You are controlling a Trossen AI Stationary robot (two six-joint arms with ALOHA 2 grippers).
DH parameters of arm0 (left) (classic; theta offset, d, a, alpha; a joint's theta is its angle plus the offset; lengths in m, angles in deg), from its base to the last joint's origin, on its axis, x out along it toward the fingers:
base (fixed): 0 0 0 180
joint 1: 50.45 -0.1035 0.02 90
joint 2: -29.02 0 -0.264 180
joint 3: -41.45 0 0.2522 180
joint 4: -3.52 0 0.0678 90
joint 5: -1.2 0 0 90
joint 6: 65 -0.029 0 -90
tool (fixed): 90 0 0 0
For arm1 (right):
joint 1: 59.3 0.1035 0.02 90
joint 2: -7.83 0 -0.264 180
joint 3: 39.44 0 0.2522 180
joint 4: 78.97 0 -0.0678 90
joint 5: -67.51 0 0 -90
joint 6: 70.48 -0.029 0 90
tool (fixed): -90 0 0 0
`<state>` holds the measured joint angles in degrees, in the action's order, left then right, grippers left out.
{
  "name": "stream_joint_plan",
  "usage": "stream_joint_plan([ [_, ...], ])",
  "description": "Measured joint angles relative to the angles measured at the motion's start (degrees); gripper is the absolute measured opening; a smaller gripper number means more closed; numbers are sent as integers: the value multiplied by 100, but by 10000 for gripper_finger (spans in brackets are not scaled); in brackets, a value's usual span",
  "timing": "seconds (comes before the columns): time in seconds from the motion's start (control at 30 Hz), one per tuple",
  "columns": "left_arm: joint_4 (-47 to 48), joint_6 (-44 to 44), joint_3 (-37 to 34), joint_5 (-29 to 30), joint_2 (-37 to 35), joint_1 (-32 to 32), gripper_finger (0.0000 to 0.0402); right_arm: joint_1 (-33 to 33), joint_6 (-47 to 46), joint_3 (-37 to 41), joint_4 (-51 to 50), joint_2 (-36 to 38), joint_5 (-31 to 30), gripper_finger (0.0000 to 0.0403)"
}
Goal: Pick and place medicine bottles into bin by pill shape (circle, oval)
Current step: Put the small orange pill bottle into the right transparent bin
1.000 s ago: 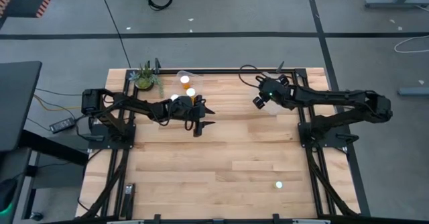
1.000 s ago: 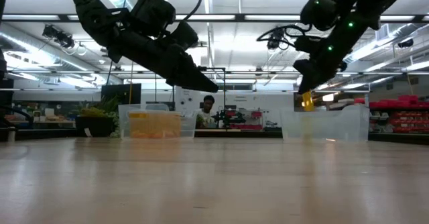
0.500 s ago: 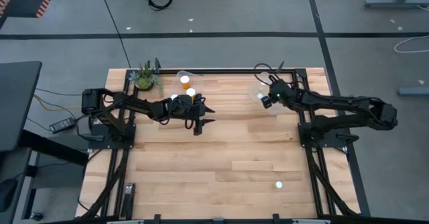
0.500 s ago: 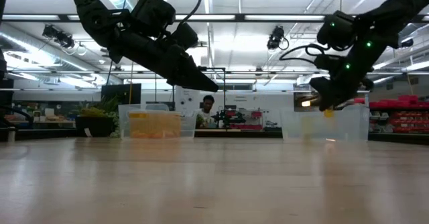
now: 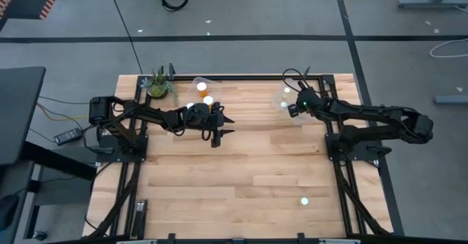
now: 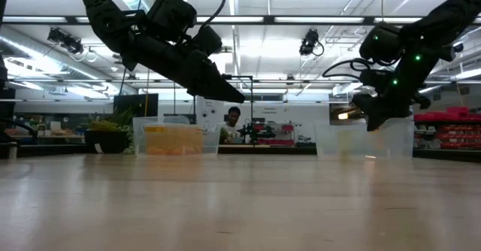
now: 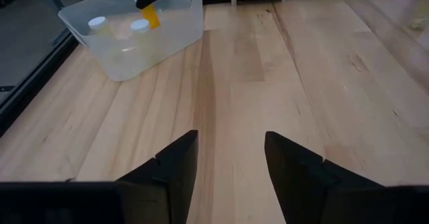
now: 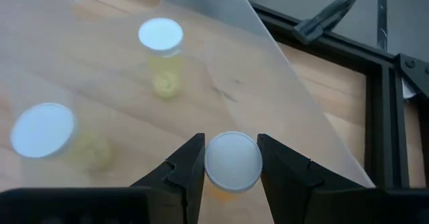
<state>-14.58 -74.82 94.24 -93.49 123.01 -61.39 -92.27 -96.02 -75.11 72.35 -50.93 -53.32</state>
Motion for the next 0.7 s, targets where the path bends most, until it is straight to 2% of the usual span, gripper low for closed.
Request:
stream_joint_plan([
  [0.17, -2, 0, 0, 0, 0, 0, 175, 0, -57, 17, 4, 0, 1, 141],
  [0.47, 3, 12, 0, -2, 0, 0, 172, 2, -85, 17, 0, 0, 2, 173],
  [0.7, 16, 14, 0, -2, 0, 0, 173, 2, 43, 17, 17, -2, 2, 177],
])
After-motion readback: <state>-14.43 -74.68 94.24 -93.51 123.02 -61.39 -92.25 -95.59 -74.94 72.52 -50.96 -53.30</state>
